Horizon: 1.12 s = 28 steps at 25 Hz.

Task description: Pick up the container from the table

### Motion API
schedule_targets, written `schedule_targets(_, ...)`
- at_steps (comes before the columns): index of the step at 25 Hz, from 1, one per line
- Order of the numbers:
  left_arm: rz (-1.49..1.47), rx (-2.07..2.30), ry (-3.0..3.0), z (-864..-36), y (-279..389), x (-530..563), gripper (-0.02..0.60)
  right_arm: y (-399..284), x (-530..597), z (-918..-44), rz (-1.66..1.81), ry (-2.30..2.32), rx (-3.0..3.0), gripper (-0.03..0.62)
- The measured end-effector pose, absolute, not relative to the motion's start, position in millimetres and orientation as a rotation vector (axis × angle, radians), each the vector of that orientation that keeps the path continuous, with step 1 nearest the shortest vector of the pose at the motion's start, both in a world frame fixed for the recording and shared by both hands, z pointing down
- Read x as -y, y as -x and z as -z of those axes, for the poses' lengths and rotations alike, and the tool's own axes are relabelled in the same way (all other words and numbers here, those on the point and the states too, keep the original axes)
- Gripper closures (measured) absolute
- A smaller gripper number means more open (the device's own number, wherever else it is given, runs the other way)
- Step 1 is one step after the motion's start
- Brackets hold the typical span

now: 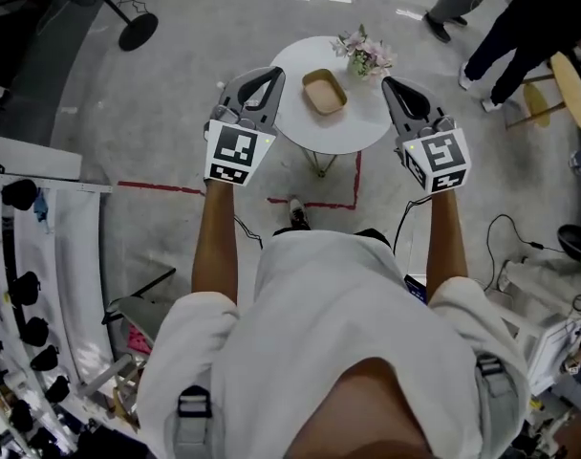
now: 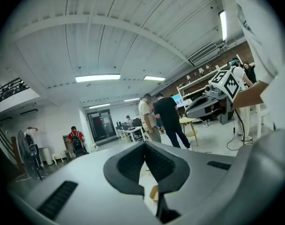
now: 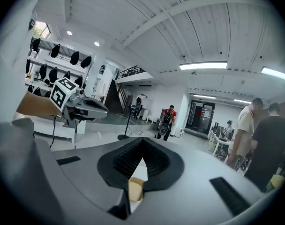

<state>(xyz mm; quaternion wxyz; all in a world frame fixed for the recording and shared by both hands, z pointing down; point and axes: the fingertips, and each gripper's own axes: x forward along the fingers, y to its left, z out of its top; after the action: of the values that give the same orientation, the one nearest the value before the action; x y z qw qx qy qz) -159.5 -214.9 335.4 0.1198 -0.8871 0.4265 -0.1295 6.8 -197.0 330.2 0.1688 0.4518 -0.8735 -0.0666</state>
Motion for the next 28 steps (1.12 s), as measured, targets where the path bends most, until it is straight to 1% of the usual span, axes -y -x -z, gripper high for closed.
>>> schedule_targets(4, 0.380, -1.273, 2.659, -354.2, 166.5, 255.4, 0.571, 3.6, 232.4, -341.6, 0.191, -1.281, 2.458, 0.580)
schedule_targets(11, 0.450, -1.324, 2.699, -390.4, 156.0, 301.0, 0.571, -7.7, 286.2, -375.2, 0.120, -1.227, 2.431, 0.580)
schedule_targets(20, 0.705, -1.283, 2.785, -458.2, 108.1, 323.2, 0.571, -35.3, 321.6, -416.7, -0.025, -1.146, 2.474, 0.579)
schedule_targets(28, 0.911, -1.230, 2.866, -544.4, 68.9, 333.1, 0.566, -67.3, 329.0, -476.5, -0.163, -1.104, 2.441, 0.579)
